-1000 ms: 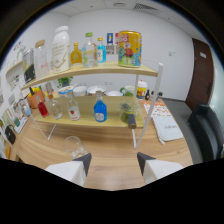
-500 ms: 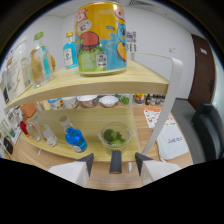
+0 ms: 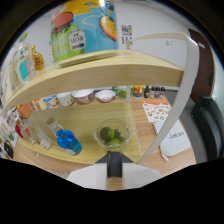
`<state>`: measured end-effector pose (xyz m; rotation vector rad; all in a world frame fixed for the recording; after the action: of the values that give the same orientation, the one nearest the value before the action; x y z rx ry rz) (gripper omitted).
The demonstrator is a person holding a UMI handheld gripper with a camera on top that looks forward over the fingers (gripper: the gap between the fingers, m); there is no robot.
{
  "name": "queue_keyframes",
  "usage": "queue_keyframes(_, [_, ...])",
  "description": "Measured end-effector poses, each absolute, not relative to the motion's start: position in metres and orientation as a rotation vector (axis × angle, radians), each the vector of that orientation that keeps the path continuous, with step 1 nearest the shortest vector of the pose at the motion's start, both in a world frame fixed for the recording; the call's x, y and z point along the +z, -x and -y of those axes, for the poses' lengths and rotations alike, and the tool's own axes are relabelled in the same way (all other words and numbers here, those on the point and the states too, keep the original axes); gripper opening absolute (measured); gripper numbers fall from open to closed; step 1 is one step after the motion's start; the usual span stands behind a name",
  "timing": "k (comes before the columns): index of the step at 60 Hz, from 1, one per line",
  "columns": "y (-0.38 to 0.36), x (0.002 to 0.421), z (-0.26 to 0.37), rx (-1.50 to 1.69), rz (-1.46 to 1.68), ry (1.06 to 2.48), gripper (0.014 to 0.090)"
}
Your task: Make me a cup of Mojito.
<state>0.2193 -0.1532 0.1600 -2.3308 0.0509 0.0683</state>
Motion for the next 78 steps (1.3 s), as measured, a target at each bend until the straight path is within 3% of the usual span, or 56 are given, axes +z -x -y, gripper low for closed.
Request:
queue_keyframes(28, [-0.197,0.198,0.201,0.042,-0.078,2.224,0.0160])
queue_keyframes(41, [-0.152,0.161,0.247,0.081,-0.104,2.263,0.0159])
queue_keyframes(55, [-0.119,0.136,0.253,-0.005,-0.018,2.255,0.0160])
queue_keyframes(65, [-0.122,0.154,0.240,-0.228,0.169,2.160,0.0160])
queue_keyframes(78, [-0.134,0.191,0.219,-0.646,0.622,1.894,0.0158])
